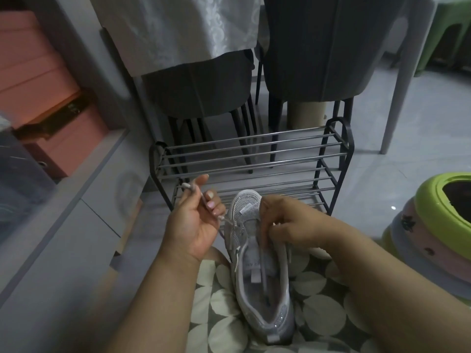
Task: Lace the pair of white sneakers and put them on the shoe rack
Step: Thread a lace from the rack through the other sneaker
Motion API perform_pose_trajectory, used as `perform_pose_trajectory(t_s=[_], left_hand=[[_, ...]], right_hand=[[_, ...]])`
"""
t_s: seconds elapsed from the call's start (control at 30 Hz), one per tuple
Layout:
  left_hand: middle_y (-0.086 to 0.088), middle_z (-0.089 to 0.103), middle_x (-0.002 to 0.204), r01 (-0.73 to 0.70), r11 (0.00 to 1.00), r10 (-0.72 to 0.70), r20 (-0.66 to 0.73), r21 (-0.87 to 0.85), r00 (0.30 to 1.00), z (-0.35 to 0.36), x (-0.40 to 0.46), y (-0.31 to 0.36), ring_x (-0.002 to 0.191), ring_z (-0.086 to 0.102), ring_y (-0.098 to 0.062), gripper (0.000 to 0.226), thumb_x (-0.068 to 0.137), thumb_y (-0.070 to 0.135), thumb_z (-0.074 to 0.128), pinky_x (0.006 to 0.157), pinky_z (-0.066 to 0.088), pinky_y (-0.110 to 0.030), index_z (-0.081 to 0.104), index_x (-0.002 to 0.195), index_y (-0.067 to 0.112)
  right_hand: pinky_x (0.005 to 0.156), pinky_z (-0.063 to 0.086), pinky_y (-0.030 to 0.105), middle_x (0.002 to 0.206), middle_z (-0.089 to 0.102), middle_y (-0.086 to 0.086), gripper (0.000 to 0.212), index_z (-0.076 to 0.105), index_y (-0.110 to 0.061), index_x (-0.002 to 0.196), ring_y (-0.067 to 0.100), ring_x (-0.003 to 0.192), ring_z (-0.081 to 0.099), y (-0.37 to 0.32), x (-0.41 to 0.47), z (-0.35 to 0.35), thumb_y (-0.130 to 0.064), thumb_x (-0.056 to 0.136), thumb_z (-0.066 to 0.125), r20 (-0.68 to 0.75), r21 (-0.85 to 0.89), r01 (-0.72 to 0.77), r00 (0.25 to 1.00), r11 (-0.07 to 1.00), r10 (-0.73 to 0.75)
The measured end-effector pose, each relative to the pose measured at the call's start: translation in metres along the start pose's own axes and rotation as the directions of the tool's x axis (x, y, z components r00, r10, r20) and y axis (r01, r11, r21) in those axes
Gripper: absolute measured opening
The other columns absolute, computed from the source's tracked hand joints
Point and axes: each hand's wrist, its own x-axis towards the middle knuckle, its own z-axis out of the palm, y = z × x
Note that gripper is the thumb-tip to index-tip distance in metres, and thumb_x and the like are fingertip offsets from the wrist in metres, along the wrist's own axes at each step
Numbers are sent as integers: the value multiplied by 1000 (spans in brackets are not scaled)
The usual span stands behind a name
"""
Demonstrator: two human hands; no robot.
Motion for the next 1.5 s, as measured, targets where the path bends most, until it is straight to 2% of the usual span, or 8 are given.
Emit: perform_pose_trajectory(t_s=[0.13, 0.33, 0.6, 0.73, 0.93, 1.17, 1.27, 1.5], left_hand=[[1, 46, 57, -24, 1000, 24, 14, 10, 1000, -1, -2, -7, 44, 40, -7, 27, 103, 20, 31, 42, 36, -18, 57, 99, 14], [1, 43, 59, -85, 994, 83, 32, 65, 996, 2, -5, -12, 49, 39, -8, 27, 103, 19, 31, 47, 37, -19, 57, 99, 13], [0, 47, 65, -95, 991, 94, 25, 89, 995, -1, -7, -16, 56, 44, -8, 26, 102, 17, 34, 58, 42, -20, 59, 98, 11], [4, 63, 69, -55, 905, 33, 58, 423, 998, -7, -17, -20, 65, 58, -6, 18, 95, 20, 49, 65, 48, -20, 63, 91, 10], [7, 66, 61, -114, 736, 128, 29, 668, 991, -16, -17, -28, 58, 61, -2, 15, 95, 14, 54, 59, 48, -18, 63, 85, 9], [-4, 72, 76, -120, 624, 183, 5, 772, 983, -23, -13, -27, 67, 68, -11, 1, 88, 11, 66, 63, 53, -29, 66, 87, 10], [-1, 69, 72, -136, 591, 194, 24, 795, 981, -25, -13, -26, 67, 66, -9, 5, 85, 7, 68, 65, 54, -26, 66, 84, 11], [4, 67, 68, -154, 499, 179, 73, 853, 981, -28, -13, -25, 61, 61, -4, 6, 90, 12, 64, 66, 54, -27, 67, 85, 14]], right_hand=[[66, 38, 16, 87, 50, -7, 16, 65, -23, 85, 3, 77, 48, -7, 13, 7, -38, 87, 61, -119, -60, 36, 992, 998, -43], [64, 36, 27, 80, 56, 3, 26, 63, -12, 80, 13, 74, 46, -11, 29, 25, -34, 92, 57, -135, -237, 164, 971, 958, -199], [63, 39, 29, 77, 54, -1, 22, 61, -12, 80, 12, 69, 48, -16, 31, 26, -31, 92, 58, -97, -253, 116, 985, 960, -145], [54, 35, 22, 70, 51, -8, 19, 59, -21, 79, 3, 59, 45, -15, 28, 20, -35, 92, 56, -178, -236, 1, 983, 972, -44], [51, 34, 31, 66, 59, 10, 41, 61, -10, 70, 20, 57, 48, -7, 25, 20, -47, 88, 57, -186, -292, -21, 982, 956, -35], [62, 29, 29, 51, 48, 1, 70, 49, -19, 53, 10, 71, 39, -6, 20, 23, -69, 87, 15, -267, -405, 10, 955, 914, -129], [67, 27, 28, 49, 45, 3, 76, 44, -17, 49, 8, 71, 37, -5, 20, 22, -69, 90, 10, -284, -323, -42, 957, 946, -54], [84, 40, 33, 71, 62, 10, 103, 67, -5, 70, 14, 85, 47, -2, 22, 28, -77, 76, -7, -256, -213, -158, 961, 964, 101]])
